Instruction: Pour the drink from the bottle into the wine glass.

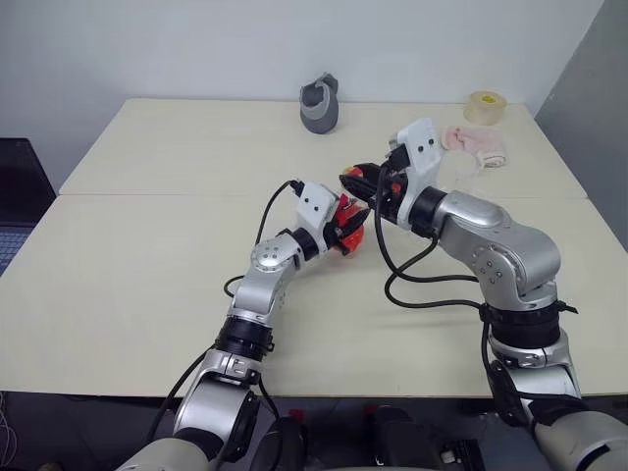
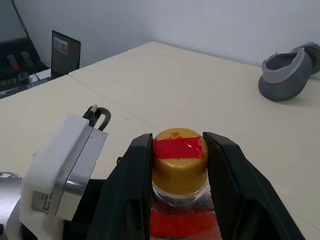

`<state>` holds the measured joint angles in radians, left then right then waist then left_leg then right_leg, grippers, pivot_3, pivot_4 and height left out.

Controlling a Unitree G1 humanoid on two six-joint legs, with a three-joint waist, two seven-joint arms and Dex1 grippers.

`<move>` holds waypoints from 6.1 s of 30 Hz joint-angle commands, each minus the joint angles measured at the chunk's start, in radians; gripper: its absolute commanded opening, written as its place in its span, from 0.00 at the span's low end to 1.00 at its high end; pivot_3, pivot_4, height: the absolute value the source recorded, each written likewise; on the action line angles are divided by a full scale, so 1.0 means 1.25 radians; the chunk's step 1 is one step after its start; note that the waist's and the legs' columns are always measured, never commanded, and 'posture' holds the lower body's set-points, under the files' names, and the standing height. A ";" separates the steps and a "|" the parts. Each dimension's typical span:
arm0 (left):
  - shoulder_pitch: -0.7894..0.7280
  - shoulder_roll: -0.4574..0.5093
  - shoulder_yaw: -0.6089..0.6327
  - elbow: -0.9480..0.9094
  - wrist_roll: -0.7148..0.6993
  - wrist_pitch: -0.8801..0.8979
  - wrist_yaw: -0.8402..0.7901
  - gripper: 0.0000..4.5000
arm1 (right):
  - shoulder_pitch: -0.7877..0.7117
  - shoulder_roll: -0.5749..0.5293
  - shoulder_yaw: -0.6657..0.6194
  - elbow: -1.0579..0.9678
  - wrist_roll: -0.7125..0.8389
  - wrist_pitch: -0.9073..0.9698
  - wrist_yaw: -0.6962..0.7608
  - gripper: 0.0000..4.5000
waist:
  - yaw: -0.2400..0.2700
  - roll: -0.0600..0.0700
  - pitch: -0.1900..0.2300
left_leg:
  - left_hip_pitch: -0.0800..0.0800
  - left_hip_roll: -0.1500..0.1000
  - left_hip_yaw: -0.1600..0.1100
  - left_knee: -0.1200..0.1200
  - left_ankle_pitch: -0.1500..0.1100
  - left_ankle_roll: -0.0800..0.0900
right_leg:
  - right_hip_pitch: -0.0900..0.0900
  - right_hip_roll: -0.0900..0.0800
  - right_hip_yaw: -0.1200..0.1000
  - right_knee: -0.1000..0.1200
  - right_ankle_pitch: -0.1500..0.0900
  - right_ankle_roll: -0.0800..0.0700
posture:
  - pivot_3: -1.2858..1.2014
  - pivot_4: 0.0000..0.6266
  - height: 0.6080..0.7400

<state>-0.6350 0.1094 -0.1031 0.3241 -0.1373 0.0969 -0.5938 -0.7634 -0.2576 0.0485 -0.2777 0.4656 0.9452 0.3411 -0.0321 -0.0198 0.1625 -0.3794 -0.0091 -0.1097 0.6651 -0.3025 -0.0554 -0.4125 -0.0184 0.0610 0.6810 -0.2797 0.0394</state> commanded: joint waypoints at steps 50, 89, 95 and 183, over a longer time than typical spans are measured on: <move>0.007 0.084 0.019 -0.125 -0.112 0.033 -0.095 0.27 | -0.029 -0.015 0.009 -0.061 0.008 -0.049 0.041 0.96 | -0.001 0.001 0.000 | -0.001 -0.001 -0.001 0.000 0.001 0.000 | -0.001 -0.001 -0.001 0.000 0.000 0.000 | 0.52 0.24 1.00; 0.119 0.166 -0.006 -0.302 -0.138 0.118 -0.176 0.23 | -0.079 -0.101 0.080 0.096 -0.009 -0.203 0.353 0.27 | -0.009 0.002 0.000 | -0.001 0.000 -0.001 0.000 0.001 0.000 | -0.001 -0.001 -0.001 0.000 0.000 -0.001 | 0.52 0.24 1.00; 0.205 0.218 0.002 -0.478 -0.216 0.191 -0.210 0.23 | -0.132 -0.142 0.096 0.223 0.005 -0.298 0.559 0.27 | -0.017 0.002 0.001 | -0.001 0.000 -0.001 0.000 -0.001 0.002 | -0.001 0.000 -0.001 0.000 0.000 -0.001 | 0.52 0.24 1.00; 0.039 0.140 0.031 -0.208 -0.133 0.069 -0.147 0.23 | 0.048 -0.177 -0.072 -0.004 0.080 -0.112 0.231 1.00 | -0.010 0.002 0.001 | -0.001 0.000 0.001 0.001 0.000 0.001 | -0.002 -0.001 0.000 0.001 0.001 0.000 | 0.52 0.24 1.00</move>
<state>-0.5651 0.2875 -0.0748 0.1190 -0.2873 0.1970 -0.7752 -0.6924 -0.4724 -0.0278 -0.2318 0.5359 0.8137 0.6118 -0.0448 -0.0172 0.1633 -0.3812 -0.0092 -0.1088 0.6658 -0.3022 -0.0547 -0.4144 -0.0194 0.0606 0.6818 -0.2789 0.0388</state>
